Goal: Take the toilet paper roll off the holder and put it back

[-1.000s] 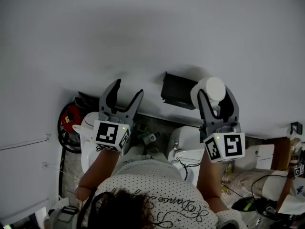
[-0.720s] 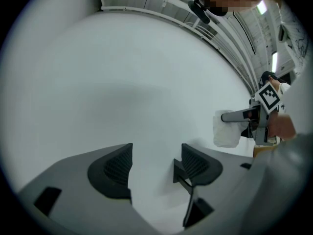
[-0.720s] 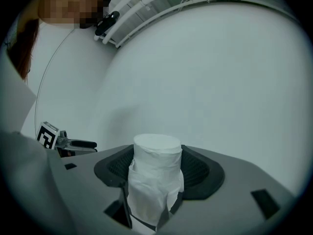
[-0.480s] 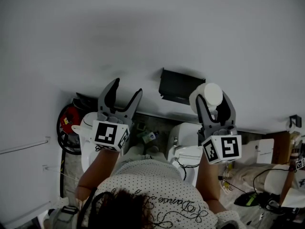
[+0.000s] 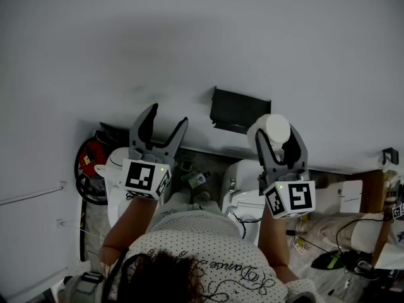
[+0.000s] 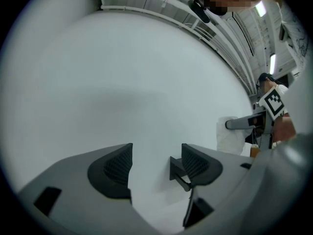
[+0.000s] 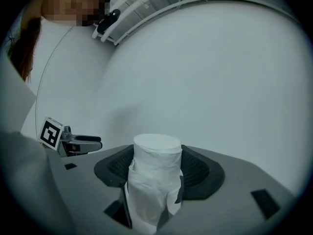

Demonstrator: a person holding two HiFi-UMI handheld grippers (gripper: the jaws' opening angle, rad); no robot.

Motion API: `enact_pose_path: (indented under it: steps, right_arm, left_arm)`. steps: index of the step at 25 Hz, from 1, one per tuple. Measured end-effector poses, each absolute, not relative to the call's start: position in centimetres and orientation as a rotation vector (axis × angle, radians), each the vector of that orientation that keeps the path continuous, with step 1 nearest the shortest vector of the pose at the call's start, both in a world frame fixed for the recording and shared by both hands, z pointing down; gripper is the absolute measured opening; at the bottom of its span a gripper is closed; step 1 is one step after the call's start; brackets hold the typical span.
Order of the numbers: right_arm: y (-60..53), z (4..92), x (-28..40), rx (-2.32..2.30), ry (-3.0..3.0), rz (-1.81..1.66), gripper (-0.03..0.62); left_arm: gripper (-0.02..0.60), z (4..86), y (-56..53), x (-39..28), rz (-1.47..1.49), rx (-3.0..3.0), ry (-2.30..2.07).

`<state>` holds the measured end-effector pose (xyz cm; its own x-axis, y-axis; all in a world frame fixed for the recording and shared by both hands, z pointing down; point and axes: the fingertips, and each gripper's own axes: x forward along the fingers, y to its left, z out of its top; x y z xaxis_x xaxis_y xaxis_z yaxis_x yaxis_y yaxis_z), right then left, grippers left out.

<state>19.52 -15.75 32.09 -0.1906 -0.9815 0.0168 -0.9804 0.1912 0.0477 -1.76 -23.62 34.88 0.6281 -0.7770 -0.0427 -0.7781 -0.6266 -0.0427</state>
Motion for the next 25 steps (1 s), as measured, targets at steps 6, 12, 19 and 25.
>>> enact_pose_path:
  steps: [6,12,19,25]
  right_arm:
    - [-15.41,32.00,19.74,1.984,-2.382,-0.042,0.291]
    - [-15.13,31.82,19.69,1.990,-2.381,-0.053,0.291]
    - [-15.09,31.37,19.61,1.989,-2.383,-0.068,0.291]
    - [-15.34,31.35,19.44,1.977,-2.403,-0.069,0.291]
  left_arm:
    - [0.299,34.88,-23.49,-1.44,0.029,-2.791,1.316]
    - [0.299,34.93,-23.36,-1.35,0.033,-2.794,1.306]
    - [0.299,34.76,-23.17,-1.34,0.033,-2.797,1.297]
    - [0.299,34.94,-23.27,-1.42,0.024,-2.793,1.305]
